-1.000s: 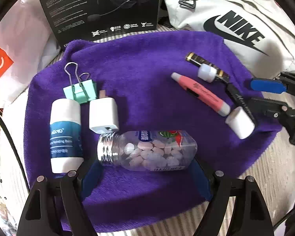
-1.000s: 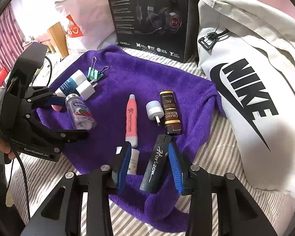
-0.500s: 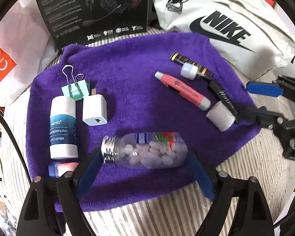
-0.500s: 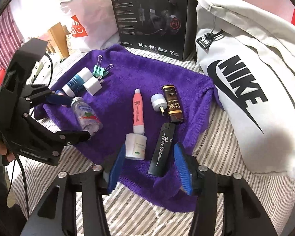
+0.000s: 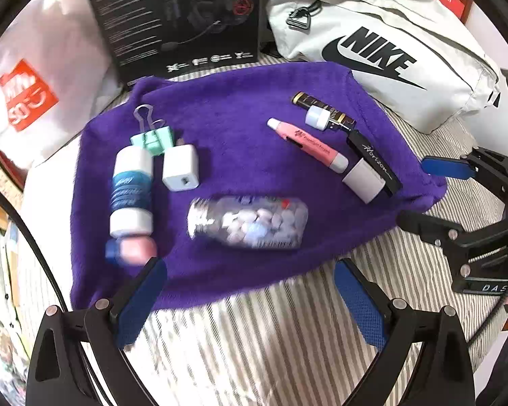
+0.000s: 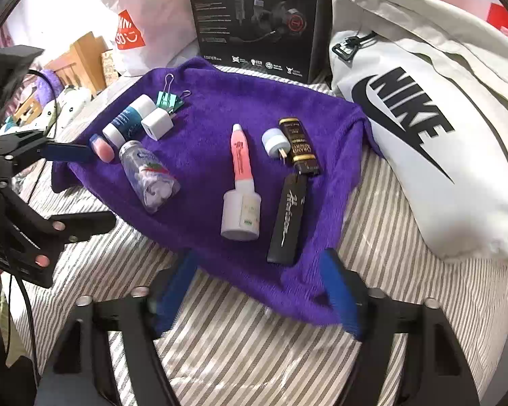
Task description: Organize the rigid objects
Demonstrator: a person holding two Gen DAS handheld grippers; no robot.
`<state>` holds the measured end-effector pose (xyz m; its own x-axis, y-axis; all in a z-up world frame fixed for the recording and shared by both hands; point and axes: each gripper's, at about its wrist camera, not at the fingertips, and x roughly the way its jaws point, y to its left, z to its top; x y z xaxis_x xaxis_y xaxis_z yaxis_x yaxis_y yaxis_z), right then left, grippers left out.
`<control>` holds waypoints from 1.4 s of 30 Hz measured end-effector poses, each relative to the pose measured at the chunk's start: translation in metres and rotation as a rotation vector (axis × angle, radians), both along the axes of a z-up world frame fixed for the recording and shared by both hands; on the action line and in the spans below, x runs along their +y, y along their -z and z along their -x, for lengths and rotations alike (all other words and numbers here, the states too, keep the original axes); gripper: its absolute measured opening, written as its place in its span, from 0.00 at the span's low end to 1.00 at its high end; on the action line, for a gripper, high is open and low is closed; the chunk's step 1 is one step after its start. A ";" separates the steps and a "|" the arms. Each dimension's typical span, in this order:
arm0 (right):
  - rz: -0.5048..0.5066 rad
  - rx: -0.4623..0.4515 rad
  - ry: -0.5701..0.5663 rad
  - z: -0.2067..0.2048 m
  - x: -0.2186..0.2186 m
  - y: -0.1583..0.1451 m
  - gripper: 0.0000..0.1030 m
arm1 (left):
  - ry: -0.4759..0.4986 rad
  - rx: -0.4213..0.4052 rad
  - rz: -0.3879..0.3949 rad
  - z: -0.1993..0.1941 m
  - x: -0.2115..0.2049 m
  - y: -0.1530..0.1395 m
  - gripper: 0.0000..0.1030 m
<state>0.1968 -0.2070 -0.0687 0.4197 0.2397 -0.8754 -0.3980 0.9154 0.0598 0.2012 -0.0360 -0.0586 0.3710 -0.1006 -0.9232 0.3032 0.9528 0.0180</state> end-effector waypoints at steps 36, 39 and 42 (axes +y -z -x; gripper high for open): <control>-0.003 -0.177 0.414 0.178 -0.019 -0.103 1.00 | -0.188 -0.230 0.089 0.165 0.035 -0.081 0.97; -0.007 -0.181 0.422 0.183 -0.022 -0.103 1.00 | -0.192 -0.228 0.101 0.170 0.038 -0.080 0.97; -0.010 -0.184 0.425 0.185 -0.024 -0.103 1.00 | -0.194 -0.225 0.088 0.174 0.039 -0.079 0.97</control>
<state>0.0116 -0.2313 0.0341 0.6309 0.0204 -0.7756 0.0077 0.9994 0.0326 0.0271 0.0026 0.0200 0.5853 -0.0842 -0.8064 0.1136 0.9933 -0.0213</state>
